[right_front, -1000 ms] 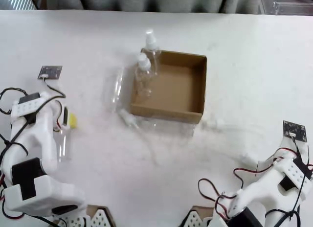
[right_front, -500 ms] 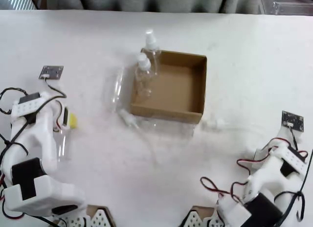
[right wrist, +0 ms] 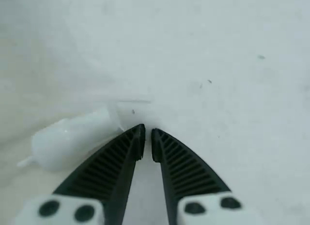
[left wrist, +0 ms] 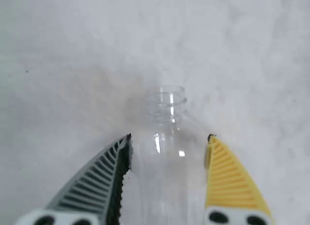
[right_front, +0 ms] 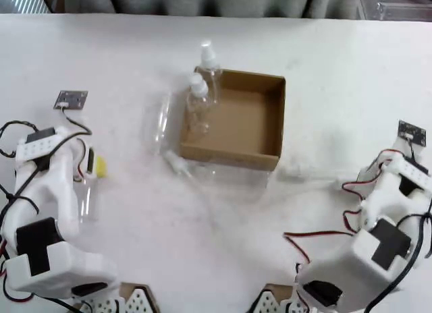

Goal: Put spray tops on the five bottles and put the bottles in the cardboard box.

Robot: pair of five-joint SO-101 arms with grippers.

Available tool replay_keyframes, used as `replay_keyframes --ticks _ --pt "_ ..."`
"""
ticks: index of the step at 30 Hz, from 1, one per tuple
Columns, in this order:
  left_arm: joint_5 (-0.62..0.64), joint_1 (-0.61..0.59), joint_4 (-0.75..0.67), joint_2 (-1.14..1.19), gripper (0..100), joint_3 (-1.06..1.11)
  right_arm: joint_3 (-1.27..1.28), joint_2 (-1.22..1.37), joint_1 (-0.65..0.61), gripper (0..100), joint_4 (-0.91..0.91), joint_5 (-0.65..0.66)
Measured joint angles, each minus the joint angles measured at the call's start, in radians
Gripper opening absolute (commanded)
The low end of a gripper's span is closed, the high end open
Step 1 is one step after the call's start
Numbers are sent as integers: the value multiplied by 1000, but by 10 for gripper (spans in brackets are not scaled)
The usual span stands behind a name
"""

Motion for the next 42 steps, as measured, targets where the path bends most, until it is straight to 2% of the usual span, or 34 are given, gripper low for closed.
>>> replay_keyframes --ticks 8,17,19,22,27,31,35,42 --pt "-3 0 0 0 20 0 -195 -8 -38 18 230 -69" --pt "-3 0 0 0 20 0 -203 -170 -87 21 425 -195" --pt "-3 0 0 0 20 0 -169 -216 -87 50 433 -224" --pt "-3 0 0 0 20 0 -69 -288 -95 101 413 -262" --pt "-3 2 0 0 20 0 107 -390 -141 109 290 -374" --pt "-5 6 0 0 20 0 175 -428 -163 109 180 -595" --pt "-6 9 0 0 20 0 180 -431 -161 109 144 -852" --pt "-6 26 0 0 20 0 199 -385 -175 109 -5 -914"
